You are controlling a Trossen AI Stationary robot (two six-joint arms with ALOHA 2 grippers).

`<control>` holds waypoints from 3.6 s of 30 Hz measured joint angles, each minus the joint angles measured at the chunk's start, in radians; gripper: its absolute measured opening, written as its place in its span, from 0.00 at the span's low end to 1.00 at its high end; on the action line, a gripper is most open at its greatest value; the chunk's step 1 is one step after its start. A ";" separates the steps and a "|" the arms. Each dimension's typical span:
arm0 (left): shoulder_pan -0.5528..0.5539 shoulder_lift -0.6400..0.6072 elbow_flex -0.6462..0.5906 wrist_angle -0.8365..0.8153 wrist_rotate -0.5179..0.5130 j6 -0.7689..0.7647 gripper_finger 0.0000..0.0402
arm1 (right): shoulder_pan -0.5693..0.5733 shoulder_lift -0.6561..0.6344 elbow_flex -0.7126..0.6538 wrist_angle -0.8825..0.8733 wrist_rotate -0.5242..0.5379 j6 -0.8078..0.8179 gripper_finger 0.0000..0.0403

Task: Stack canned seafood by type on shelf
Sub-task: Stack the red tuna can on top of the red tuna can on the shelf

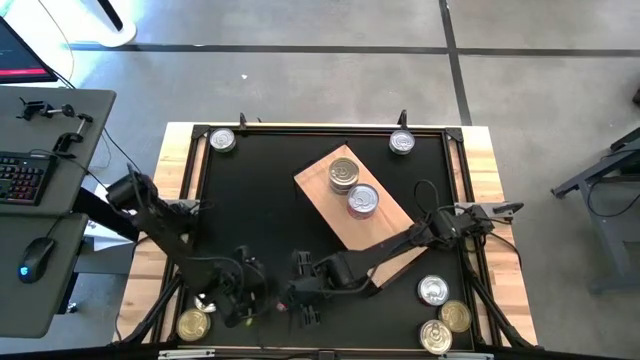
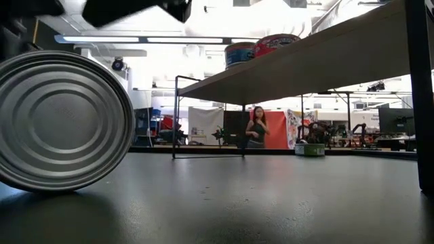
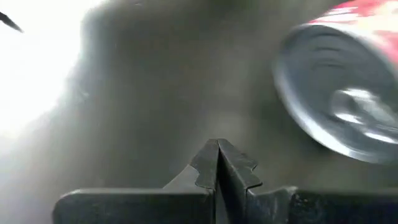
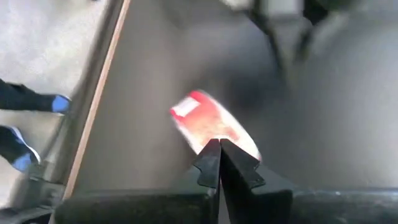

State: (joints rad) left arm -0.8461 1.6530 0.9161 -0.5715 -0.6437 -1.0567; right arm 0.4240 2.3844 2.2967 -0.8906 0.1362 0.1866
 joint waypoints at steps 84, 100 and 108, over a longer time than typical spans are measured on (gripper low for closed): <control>-0.027 -0.025 0.000 0.810 0.155 0.222 0.00 | 0.009 -0.389 0.052 -0.696 0.729 0.182 0.28; 0.036 -0.025 0.000 0.769 0.164 0.250 0.00 | -0.019 -0.544 -0.379 -0.671 0.696 0.272 0.28; 0.020 -0.025 0.000 0.767 0.073 0.249 0.00 | -0.029 -0.637 -0.478 -0.676 0.718 0.303 0.28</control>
State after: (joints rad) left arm -0.8258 1.6276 0.9157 0.1955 -0.5710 -0.8078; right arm 0.3954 1.7477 1.8183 -1.5664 0.8538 0.4896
